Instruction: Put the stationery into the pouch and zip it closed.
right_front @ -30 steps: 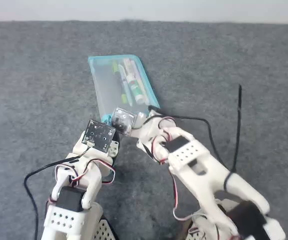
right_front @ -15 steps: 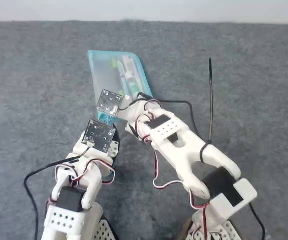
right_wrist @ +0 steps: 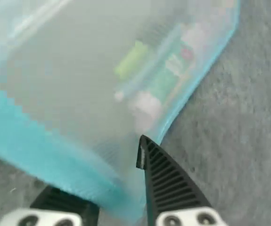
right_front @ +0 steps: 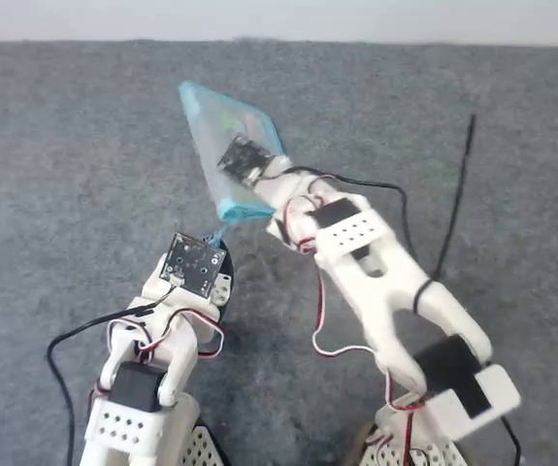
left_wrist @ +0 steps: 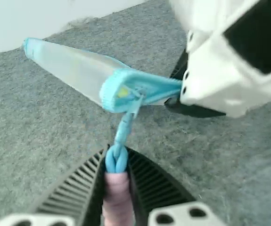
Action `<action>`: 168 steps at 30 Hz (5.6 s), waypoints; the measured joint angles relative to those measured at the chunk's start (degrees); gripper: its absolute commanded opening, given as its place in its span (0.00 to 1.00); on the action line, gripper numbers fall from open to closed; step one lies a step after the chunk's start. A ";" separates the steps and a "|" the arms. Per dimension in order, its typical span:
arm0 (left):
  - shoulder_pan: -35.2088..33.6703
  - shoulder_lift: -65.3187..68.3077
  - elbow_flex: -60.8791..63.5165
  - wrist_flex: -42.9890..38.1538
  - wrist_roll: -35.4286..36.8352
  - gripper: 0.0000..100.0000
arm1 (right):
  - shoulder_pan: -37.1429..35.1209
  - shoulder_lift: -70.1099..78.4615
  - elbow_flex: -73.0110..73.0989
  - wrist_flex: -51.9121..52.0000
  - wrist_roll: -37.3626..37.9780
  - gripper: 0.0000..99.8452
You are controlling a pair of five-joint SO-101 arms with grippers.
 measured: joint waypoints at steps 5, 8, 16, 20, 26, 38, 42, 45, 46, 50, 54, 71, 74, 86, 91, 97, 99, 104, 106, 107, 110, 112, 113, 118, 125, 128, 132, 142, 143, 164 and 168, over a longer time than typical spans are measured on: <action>0.18 0.00 0.00 -0.09 -0.09 0.01 | 2.90 -6.15 5.54 1.49 -3.25 0.01; 0.26 0.00 0.00 -0.09 -0.09 0.01 | 2.90 -11.25 10.90 1.49 -3.52 0.01; 0.26 -0.09 0.00 -0.09 -0.09 0.01 | 4.66 -21.27 20.66 1.49 -3.60 0.01; 0.26 0.00 0.00 -0.09 -0.09 0.01 | 6.68 -21.71 22.15 1.49 -3.60 0.01; 0.35 0.00 0.00 -0.09 -0.09 0.01 | 8.44 -22.68 24.79 0.62 -3.52 0.01; 0.44 0.09 0.09 -0.09 -0.09 0.01 | 13.36 -22.68 25.58 -0.09 -3.52 0.00; 0.53 0.09 0.09 -0.09 -0.09 0.01 | 15.74 -22.68 26.11 -0.09 -3.52 0.00; 0.53 0.09 0.18 0.00 -0.09 0.01 | 17.05 -22.68 26.20 -0.09 -3.52 0.00; 0.53 0.09 0.18 0.00 -0.09 0.01 | 17.23 -22.68 26.20 -0.09 -3.52 0.00; 0.53 0.09 0.18 0.00 -0.09 0.01 | 17.41 -22.68 26.20 -0.09 -3.52 0.00; 0.62 0.18 0.18 0.00 -0.09 0.01 | 19.08 -22.68 26.02 -0.09 -3.52 0.00; 0.70 0.00 0.00 0.00 0.26 0.11 | 29.54 -21.10 27.08 0.35 -3.69 0.01; 2.81 0.00 0.00 0.18 0.18 0.22 | 28.92 -21.19 26.90 0.35 -3.60 0.01; 9.14 0.00 0.00 2.02 0.00 0.30 | 27.34 -21.19 26.99 0.35 -4.92 0.01; 6.59 0.00 -0.70 2.29 -0.09 0.39 | 27.08 -21.19 26.99 1.58 -5.36 0.07; -1.67 -0.09 -8.79 2.55 -0.09 0.41 | 26.90 -21.19 26.99 1.67 -5.54 0.17; -4.48 -0.26 -10.20 2.11 -0.09 0.41 | 26.99 -21.19 26.99 1.67 -5.54 0.14; -7.65 -0.09 -10.55 0.97 -0.09 0.41 | 26.64 -21.19 26.99 1.93 -5.54 0.13; -7.82 -0.09 -10.55 0.88 -0.09 0.41 | 26.73 -21.19 26.99 1.93 -5.54 0.13; -8.09 -0.09 -10.55 0.88 -0.09 0.41 | 26.81 -21.27 26.99 2.02 -5.54 0.13; -10.99 -0.09 -10.55 0.88 -0.09 0.41 | 26.81 -23.91 26.99 4.04 -5.54 0.13; -13.89 -0.09 -10.73 0.88 -0.09 0.41 | 26.81 -27.25 26.99 6.59 -5.54 0.13; -15.65 -0.09 -11.34 0.88 -0.09 0.41 | 26.81 -29.36 27.08 7.82 -5.89 0.13; -22.95 -0.09 -15.38 0.88 -0.09 0.41 | 28.57 -41.32 31.65 10.81 -10.55 0.00; -24.70 -0.44 -23.82 10.37 -0.09 0.40 | 28.22 -57.58 42.64 11.08 -11.60 0.04; -24.53 -0.44 -27.52 16.18 -0.09 0.29 | 28.57 -63.65 47.30 11.69 -11.60 0.04; -24.53 -0.44 -31.91 22.07 -0.09 0.02 | 28.22 -71.21 50.90 16.26 -11.87 0.04; -24.88 -0.53 -32.62 27.43 -0.09 0.07 | 28.57 -94.59 60.31 30.15 -11.96 0.04; -24.88 -0.53 -31.82 27.43 -0.09 0.08 | 28.57 -97.23 61.89 30.51 -11.96 0.04; -25.05 -10.37 -6.68 18.90 3.60 0.07 | 28.48 -102.77 68.75 29.71 -11.96 0.04; -25.05 -10.37 2.11 13.19 3.60 0.07 | 28.48 -102.77 68.75 29.71 -11.96 0.04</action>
